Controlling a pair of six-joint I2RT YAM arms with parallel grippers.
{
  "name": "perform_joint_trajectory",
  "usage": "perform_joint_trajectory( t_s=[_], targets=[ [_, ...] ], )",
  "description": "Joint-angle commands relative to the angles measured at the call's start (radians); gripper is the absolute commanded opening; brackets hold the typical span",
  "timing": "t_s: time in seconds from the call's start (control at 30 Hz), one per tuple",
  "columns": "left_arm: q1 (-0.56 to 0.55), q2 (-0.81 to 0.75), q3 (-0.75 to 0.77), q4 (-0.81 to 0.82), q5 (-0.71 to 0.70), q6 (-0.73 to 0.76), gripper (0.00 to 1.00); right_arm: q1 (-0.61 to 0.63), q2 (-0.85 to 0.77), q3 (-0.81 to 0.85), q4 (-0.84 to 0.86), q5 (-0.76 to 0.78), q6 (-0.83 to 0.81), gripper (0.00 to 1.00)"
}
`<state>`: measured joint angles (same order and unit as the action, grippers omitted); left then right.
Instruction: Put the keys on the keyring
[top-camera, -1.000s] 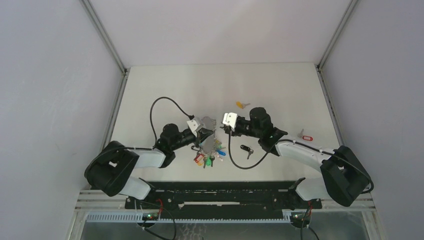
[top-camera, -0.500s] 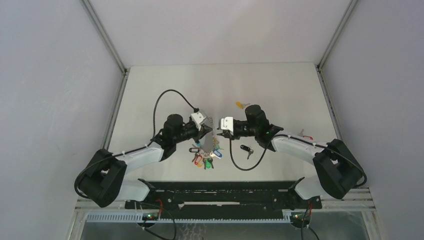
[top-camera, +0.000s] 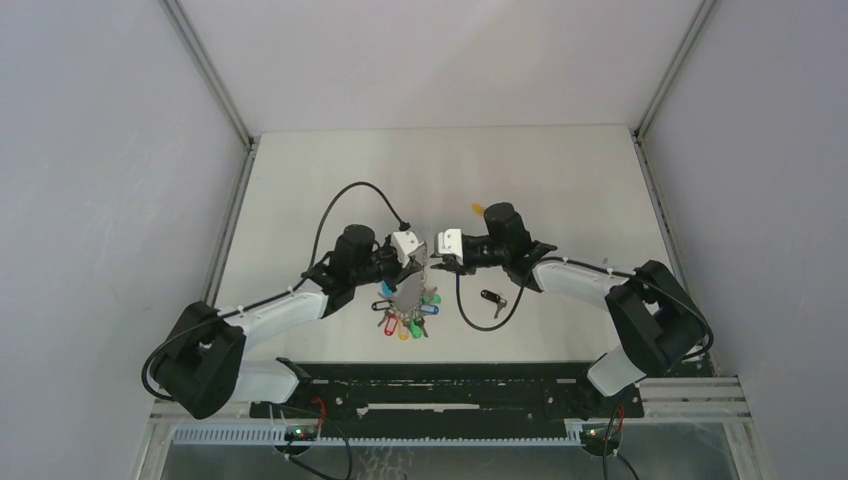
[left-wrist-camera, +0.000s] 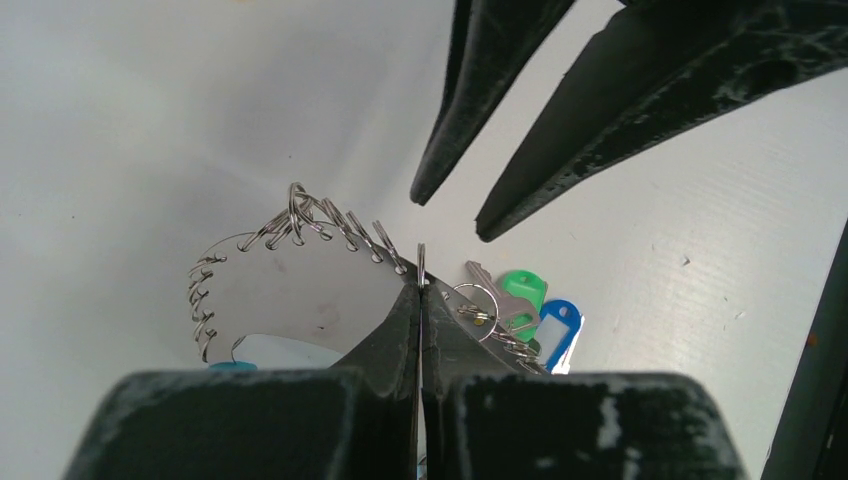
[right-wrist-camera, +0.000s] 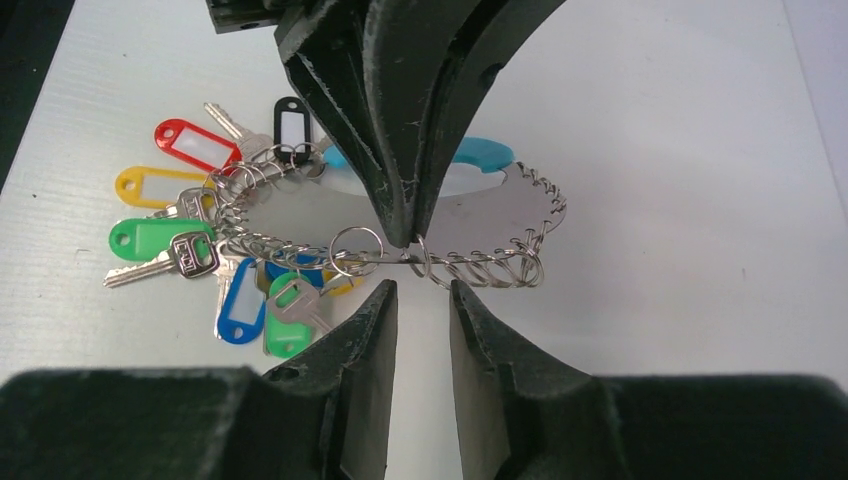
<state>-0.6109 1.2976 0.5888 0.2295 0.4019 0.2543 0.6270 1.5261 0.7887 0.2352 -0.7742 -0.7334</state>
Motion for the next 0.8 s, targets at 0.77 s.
perform_joint_trajectory(
  t_s=[0.77],
  targets=[
    [-0.024,-0.062,0.059,0.0,0.029,0.084,0.0,-0.006,0.105,0.085,0.058,-0.163,0.035,0.18]
  ],
)
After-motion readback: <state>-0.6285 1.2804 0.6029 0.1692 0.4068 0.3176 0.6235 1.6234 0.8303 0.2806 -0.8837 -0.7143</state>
